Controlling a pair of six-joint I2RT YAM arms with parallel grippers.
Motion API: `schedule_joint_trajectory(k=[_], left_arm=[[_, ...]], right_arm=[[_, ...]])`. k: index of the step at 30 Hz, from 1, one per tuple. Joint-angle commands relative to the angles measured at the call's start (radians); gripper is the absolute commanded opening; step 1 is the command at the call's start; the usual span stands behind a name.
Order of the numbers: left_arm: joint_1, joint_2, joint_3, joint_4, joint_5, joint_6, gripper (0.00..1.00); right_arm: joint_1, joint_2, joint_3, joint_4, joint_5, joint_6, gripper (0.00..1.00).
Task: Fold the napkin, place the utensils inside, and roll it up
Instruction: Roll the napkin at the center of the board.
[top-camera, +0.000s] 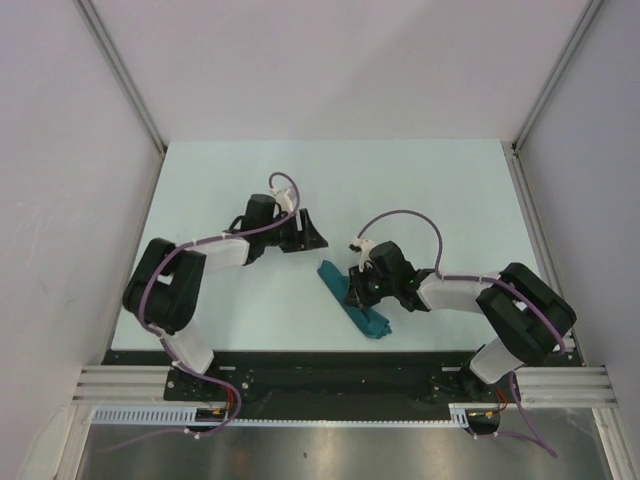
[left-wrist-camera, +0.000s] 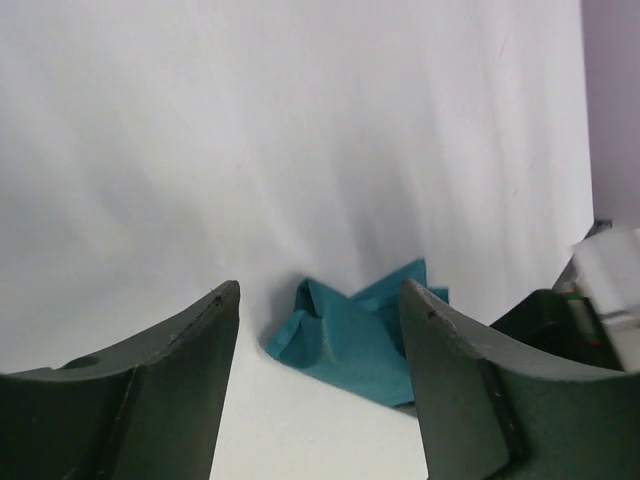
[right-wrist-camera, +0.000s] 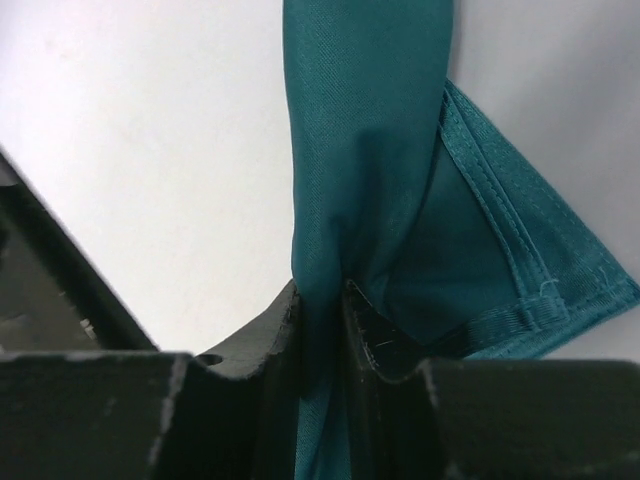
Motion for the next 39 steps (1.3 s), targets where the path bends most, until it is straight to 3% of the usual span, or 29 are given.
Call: schedule_joint_trajectory(k=[1,9,20,26,29,30,33,35,39], left_arm=[[0.032,-0.131,-0.019,0.012,-0.057,0.039,0.7],[0.029,-0.151,-0.171,0.155,-0.003,0.011,0.7],[-0.036,-0.052,-0.26,0.361,0.08,-0.057,0.64],[-0.066,0.019,-0.261,0.439,0.109,-0.095,0.5],[-0.083,0.037,-0.252,0.455,0.118,-0.102,0.29],[-0.086,0.039,-0.249,0.449,0.115,-0.1,0.18],[-0.086,0.039,-0.231,0.398,0.106,-0.082,0.05],[-0.088,0.04,-0.211,0.352,0.095,-0.063,0.0],[-0.091,0.05,-0.171,0.277,0.08,-0.037,0.0]], right_arm=[[-0.042,0.054,-0.079,0.01,-0.273,0.07,0.23],[-0.136,0.109,-0.11,0.15,-0.475,0.119,0.22],[-0.219,0.214,-0.1,0.195,-0.563,0.129,0.23],[-0.239,0.266,-0.082,0.195,-0.593,0.118,0.25],[-0.25,0.267,-0.067,0.164,-0.594,0.101,0.32],[-0.254,0.261,-0.051,0.147,-0.593,0.093,0.35],[-0.271,0.202,-0.006,0.037,-0.577,0.032,0.49],[-0.285,0.14,0.027,-0.087,-0.54,-0.026,0.59],[-0.293,0.044,0.103,-0.271,-0.466,-0.103,0.67]])
